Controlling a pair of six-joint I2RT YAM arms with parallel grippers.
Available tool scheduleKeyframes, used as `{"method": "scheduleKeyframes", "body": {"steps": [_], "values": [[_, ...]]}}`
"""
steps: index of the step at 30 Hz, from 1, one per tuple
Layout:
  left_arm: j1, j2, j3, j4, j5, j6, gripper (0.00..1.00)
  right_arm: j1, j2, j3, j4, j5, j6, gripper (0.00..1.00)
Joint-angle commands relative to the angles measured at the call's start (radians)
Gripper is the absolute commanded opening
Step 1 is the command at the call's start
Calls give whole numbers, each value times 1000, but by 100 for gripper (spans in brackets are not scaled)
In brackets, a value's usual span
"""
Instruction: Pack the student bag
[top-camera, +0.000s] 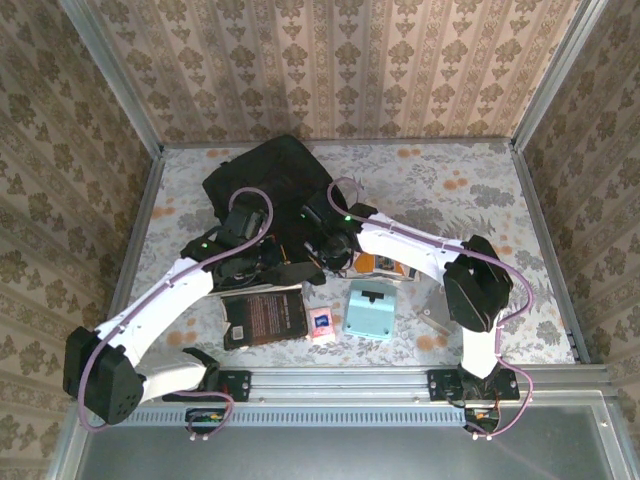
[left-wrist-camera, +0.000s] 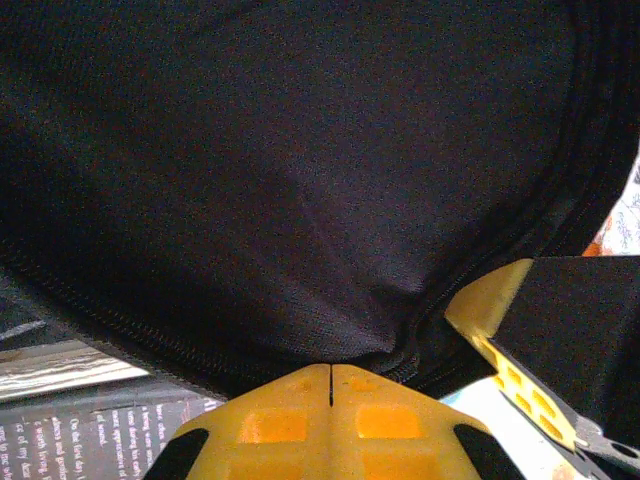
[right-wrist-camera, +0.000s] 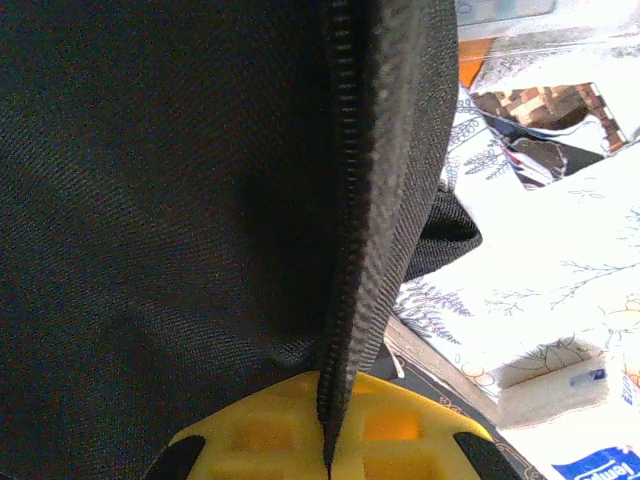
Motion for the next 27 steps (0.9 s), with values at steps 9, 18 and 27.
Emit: {"method": "scheduleKeyframes", "body": {"steps": [9, 18, 27], "values": [[-113, 124, 150, -212, -275, 289, 0, -5, -31, -52, 14, 80, -56, 0], [-158, 154, 188, -289, -516, 402, 0, -16, -52, -88, 37, 98, -71, 0], [-126, 164, 186, -332, -594, 407, 0, -38, -71, -132, 66, 96, -77, 0]]}}
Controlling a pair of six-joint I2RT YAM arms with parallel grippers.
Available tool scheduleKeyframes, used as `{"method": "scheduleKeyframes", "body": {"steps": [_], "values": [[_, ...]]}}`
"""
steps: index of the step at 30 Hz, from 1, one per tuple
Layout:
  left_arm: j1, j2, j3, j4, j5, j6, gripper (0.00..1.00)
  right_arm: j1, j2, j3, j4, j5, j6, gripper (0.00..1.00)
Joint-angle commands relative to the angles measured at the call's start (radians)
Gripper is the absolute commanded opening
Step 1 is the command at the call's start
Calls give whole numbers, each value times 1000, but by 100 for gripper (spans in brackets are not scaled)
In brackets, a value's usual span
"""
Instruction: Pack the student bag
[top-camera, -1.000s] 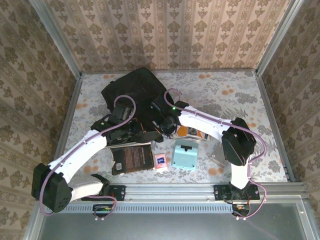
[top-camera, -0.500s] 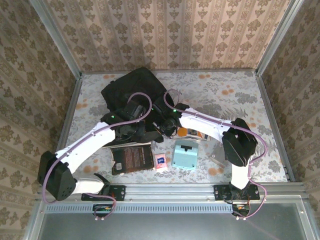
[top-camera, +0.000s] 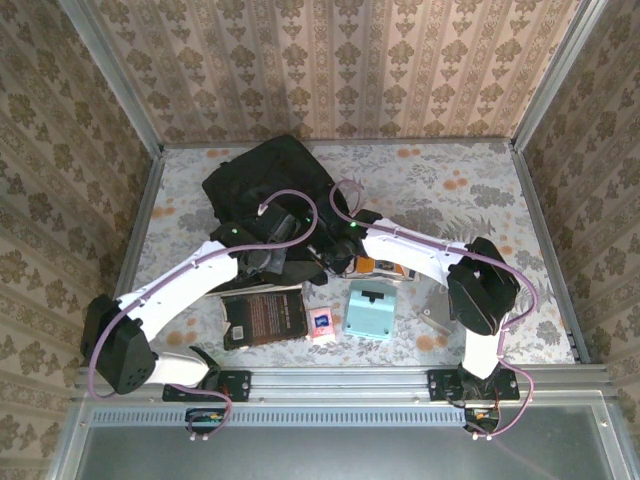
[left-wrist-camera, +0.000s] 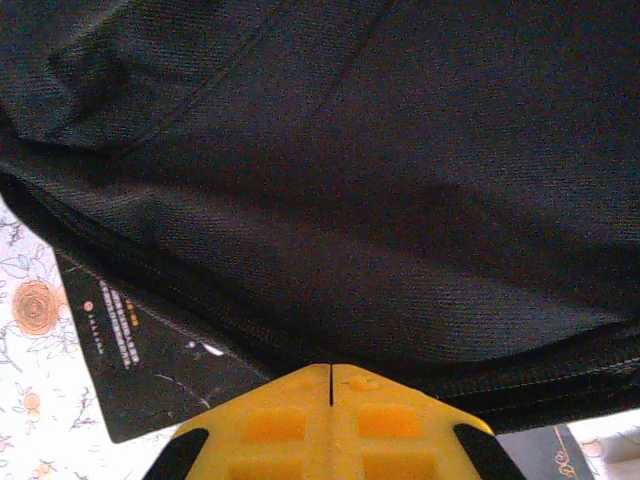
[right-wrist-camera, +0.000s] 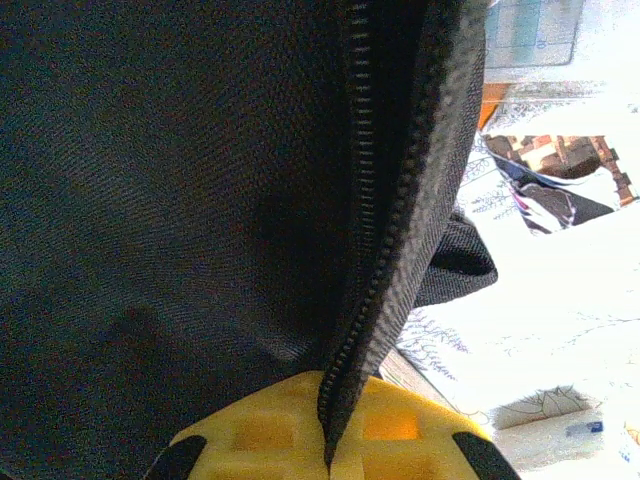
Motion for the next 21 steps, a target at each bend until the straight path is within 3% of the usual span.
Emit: {"method": "scheduleKeyframes", "body": {"steps": [1, 9, 21], "values": [[40, -8, 20, -85, -104, 29, 0, -33, -32, -37, -39, 67, -17, 0], [174, -14, 29, -44, -25, 34, 0, -53, -53, -74, -12, 69, -36, 0], [367, 73, 89, 12, 2, 44, 0, -78, -71, -88, 29, 62, -85, 0]]}}
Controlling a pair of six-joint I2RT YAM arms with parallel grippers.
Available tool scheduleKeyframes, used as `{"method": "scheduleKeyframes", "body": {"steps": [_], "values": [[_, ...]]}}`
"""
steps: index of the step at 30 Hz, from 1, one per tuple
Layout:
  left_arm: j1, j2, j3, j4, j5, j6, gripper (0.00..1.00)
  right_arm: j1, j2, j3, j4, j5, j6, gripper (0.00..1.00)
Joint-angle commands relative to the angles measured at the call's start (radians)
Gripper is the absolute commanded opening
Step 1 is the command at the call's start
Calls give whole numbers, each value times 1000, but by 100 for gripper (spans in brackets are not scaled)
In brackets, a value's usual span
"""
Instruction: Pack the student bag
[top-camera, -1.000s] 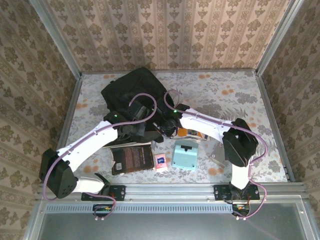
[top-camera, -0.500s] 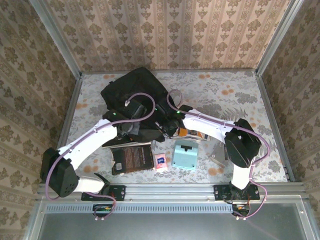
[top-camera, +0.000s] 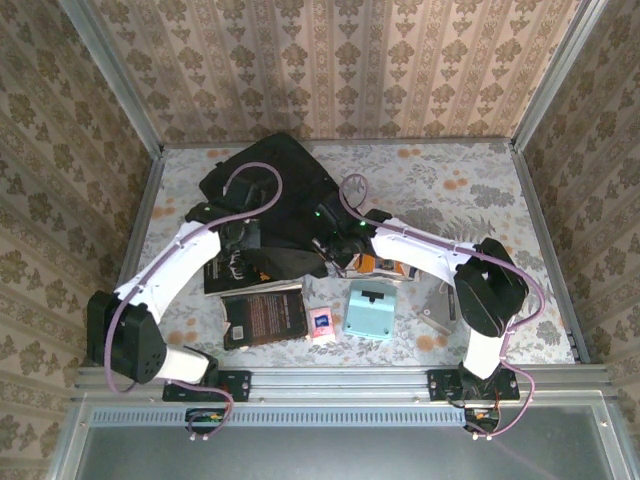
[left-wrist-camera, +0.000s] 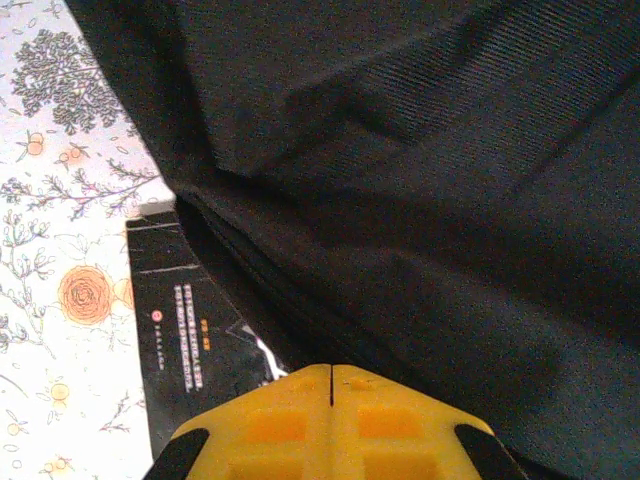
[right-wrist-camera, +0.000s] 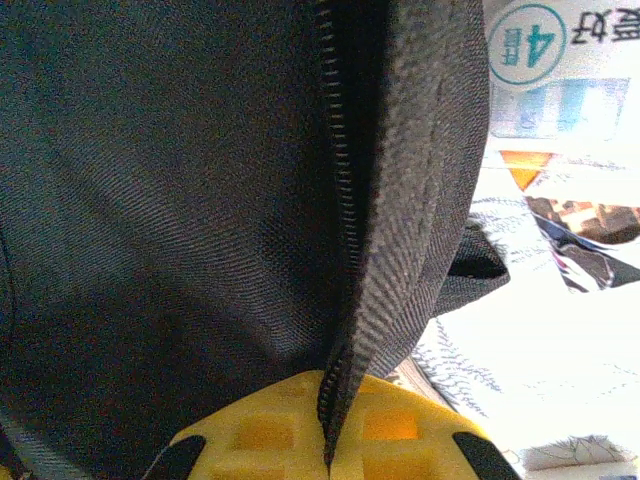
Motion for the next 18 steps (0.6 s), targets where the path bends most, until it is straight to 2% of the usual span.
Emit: {"method": "scheduleKeyframes", "body": {"steps": [1, 6, 11, 14, 17, 18], "values": [[83, 18, 21, -19, -89, 28, 0, -38, -33, -26, -86, 67, -40, 0], [194, 41, 30, 8, -10, -8, 0, -50, -35, -26, -71, 69, -64, 0], [236, 87, 78, 27, -6, -25, 0, -56, -22, -12, -15, 59, -118, 0], [267, 116, 108, 33, 13, -35, 0, -59, -2, 28, 1, 50, -196, 0], [310, 108, 114, 27, 78, -51, 0, -65, 11, 66, 8, 39, -294, 0], [318, 96, 110, 27, 96, -54, 3, -66, 10, 72, 19, 38, -340, 0]]}}
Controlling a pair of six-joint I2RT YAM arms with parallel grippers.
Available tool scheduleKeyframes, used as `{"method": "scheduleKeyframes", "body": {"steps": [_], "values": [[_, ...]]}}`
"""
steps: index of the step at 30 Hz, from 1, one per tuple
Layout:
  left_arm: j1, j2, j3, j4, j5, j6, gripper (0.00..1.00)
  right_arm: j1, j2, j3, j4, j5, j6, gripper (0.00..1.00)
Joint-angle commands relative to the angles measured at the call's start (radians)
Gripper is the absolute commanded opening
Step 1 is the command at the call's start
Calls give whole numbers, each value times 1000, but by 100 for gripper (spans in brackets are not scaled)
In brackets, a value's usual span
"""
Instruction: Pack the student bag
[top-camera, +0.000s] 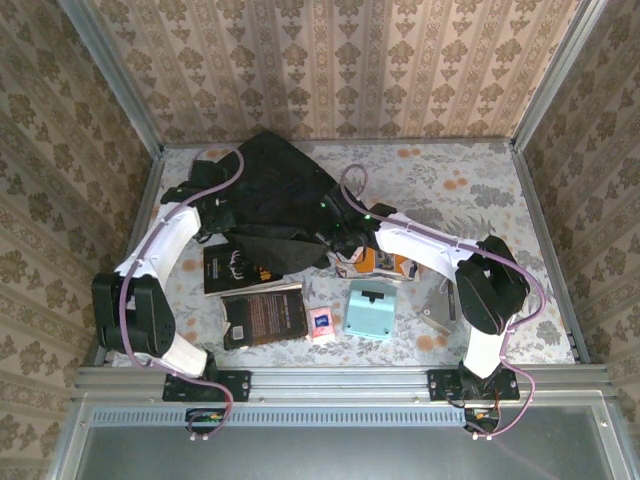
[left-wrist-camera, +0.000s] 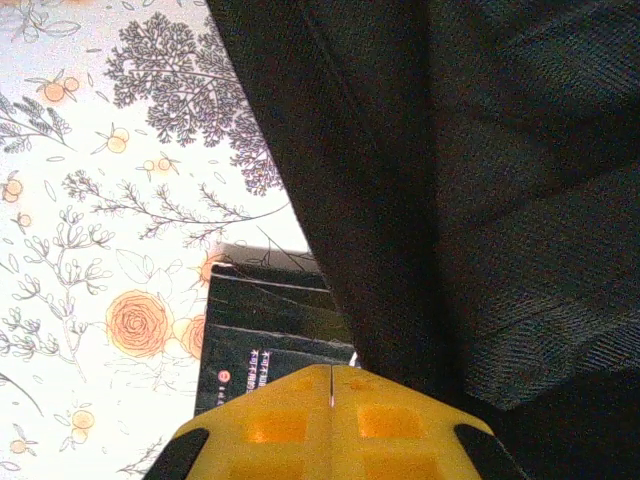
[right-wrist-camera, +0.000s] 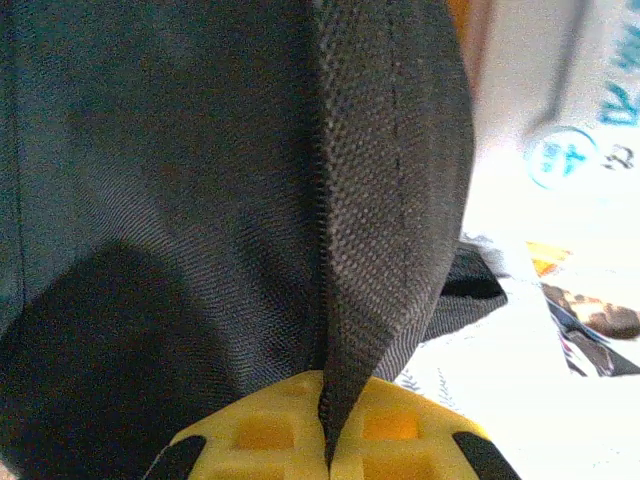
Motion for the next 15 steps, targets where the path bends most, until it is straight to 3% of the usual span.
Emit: {"method": "scheduleKeyframes", "body": {"steps": [1, 6, 9, 12, 15], "values": [[49, -35, 17, -18, -3, -32, 7, -26, 3, 46, -10, 42, -188, 0], [49, -120, -1, -45, 6, -31, 35, -40, -4, 0, 116, -67, -375, 0], [25, -156, 9, -65, 5, 18, 48, -61, -42, -117, 318, -170, -387, 0], [-56, -169, 34, -93, -42, 87, 58, -85, -61, -199, 497, -256, -368, 0], [-178, -167, 61, -94, -108, 175, 66, -88, -51, -208, 566, -326, -382, 0]]}}
